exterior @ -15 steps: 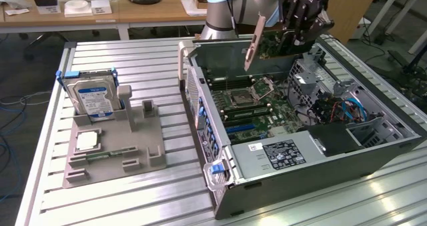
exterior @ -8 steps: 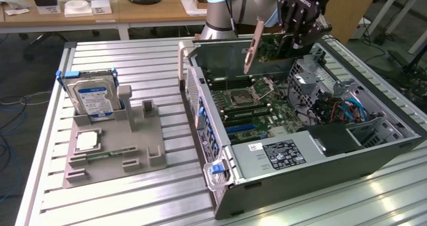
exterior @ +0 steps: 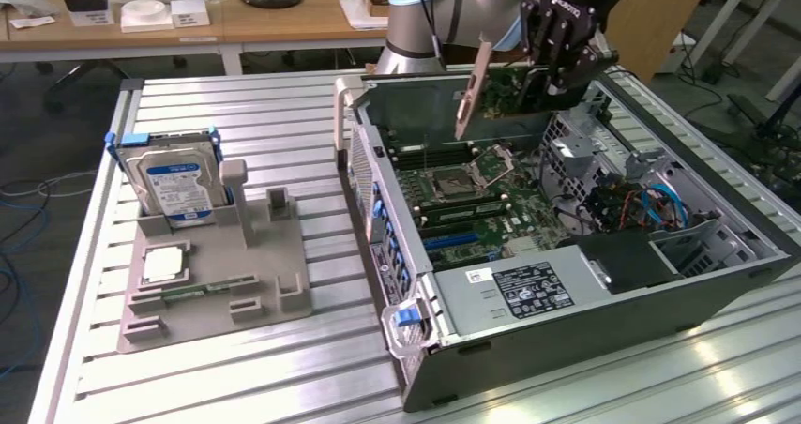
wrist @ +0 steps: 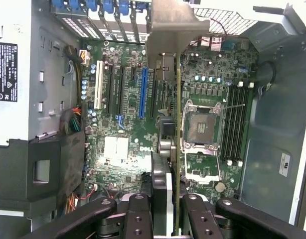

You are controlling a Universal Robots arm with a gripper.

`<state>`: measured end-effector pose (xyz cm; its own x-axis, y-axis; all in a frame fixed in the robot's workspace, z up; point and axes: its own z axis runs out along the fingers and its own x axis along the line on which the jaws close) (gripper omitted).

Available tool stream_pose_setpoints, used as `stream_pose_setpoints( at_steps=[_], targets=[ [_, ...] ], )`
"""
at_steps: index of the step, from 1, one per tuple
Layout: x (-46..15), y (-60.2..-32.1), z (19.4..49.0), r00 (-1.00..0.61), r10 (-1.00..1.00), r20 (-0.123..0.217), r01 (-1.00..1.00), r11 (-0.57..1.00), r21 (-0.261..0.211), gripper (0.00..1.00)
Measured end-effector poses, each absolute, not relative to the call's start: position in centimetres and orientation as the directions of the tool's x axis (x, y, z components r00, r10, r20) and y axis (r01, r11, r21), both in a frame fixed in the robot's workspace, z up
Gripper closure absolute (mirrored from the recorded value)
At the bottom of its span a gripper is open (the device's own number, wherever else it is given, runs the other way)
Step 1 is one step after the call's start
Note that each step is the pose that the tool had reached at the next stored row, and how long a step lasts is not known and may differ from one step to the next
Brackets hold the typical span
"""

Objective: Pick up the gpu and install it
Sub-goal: 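Insert the gpu into the slot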

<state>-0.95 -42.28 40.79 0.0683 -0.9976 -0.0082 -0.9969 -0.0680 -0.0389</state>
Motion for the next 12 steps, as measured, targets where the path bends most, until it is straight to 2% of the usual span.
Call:
stream_pose_setpoints(
  at_steps=[12],
  targets=[
    [-1.1, -42.4, 39.6, 0.044, -0.999, -0.006, -0.998, -0.043, -0.039, 0.72]
  ],
)
